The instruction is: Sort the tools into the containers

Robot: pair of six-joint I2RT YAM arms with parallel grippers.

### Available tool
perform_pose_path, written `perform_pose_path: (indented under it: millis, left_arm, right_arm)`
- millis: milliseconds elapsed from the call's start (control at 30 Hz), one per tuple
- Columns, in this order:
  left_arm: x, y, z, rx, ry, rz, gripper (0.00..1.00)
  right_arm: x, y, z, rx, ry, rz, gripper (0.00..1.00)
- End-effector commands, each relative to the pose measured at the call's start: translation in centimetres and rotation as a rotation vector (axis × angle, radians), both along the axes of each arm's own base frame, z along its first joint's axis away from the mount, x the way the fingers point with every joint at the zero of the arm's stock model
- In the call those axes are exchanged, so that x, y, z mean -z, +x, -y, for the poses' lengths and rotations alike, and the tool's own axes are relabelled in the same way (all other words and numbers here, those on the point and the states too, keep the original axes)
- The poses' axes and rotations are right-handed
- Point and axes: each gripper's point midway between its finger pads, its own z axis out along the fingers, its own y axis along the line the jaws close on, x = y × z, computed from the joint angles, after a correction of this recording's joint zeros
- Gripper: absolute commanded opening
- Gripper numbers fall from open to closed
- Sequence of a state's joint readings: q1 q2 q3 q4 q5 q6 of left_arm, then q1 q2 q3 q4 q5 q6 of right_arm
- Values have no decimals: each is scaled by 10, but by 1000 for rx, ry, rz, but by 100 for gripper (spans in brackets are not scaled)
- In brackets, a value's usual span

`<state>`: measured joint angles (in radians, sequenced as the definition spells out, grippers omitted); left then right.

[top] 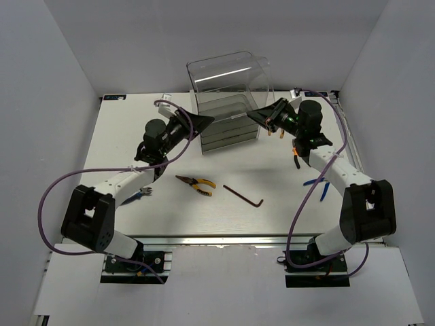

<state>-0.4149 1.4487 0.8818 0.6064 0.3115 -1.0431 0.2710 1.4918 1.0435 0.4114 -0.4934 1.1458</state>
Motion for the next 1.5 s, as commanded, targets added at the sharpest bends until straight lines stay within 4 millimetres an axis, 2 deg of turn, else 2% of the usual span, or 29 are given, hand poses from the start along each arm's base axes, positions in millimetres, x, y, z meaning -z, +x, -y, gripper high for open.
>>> perform_pose_path:
  millis: [0, 67, 100, 167, 200, 300, 333, 467, 500, 567, 600, 633, 667, 733, 800, 833, 933, 1033, 1067, 1333, 1433, 1467]
  left_arm:
    - [-40, -8, 10, 58, -45, 96, 34]
    - [-42, -7, 9, 58, -48, 101, 29]
    - [-46, -7, 9, 57, -52, 109, 27]
    - [-50, -7, 10, 59, -58, 113, 21]
    - [-56, -7, 10, 61, -66, 129, 20]
    - [-65, -7, 10, 60, -75, 143, 15]
    - [-69, -8, 10, 60, -78, 154, 14]
    - [-78, -9, 8, 55, -86, 170, 14]
    - [-79, -9, 9, 57, -85, 173, 15]
    - [-83, -10, 8, 55, -89, 181, 14]
    - [-87, -10, 7, 51, -93, 188, 14]
    - [-90, -11, 6, 50, -98, 193, 14]
    - [-95, -12, 6, 48, -103, 203, 14]
    - [-109, -12, 4, 42, -117, 222, 14]
    - [-118, -11, 3, 28, -126, 225, 14]
    - [-124, -11, 1, 24, -140, 228, 14]
    - [-140, -14, -2, 11, -176, 244, 15]
    - [-142, -11, -2, 5, -173, 230, 15]
    - [-143, -10, -1, 9, -170, 226, 15]
    - [-146, -4, 3, 21, -196, 211, 15]
    - [-148, -1, 3, 20, -214, 211, 15]
    - [-150, -2, 4, 24, -218, 212, 15]
  right_arm:
    - [-52, -15, -8, -59, 9, 181, 7]
    - [-52, -17, -9, -66, 4, 191, 19]
    - [-54, -18, -8, -68, 2, 199, 36]
    - [-57, -21, -6, -68, -11, 226, 51]
    - [-59, -23, -6, -71, -16, 239, 63]
    - [-61, -32, -4, -80, -42, 287, 72]
    - [-65, -37, -2, -84, -50, 313, 74]
    - [-57, -55, 3, -112, -108, 371, 76]
    - [-61, -66, 3, -139, -138, 433, 76]
    - [-54, -82, 2, -203, -184, 501, 76]
    - [-53, -96, 3, -261, -247, 612, 77]
    - [-55, -102, 6, -279, -333, 757, 77]
    - [-45, -108, 8, -313, -388, 779, 76]
    - [-17, -114, 20, -373, -613, 932, 73]
    - [4, -108, 38, -366, -813, 1015, 69]
    - [18, -107, 47, -366, -889, 995, 66]
    - [54, -99, 76, -348, -1051, 862, 63]
    - [79, -90, 102, -335, -1124, 755, 63]
    - [93, -83, 114, -332, -1153, 685, 63]
    - [116, -27, 197, -76, -1235, 400, 57]
    - [130, -14, 217, -65, -1258, 338, 57]
    - [142, -11, 222, -80, -1258, 305, 57]
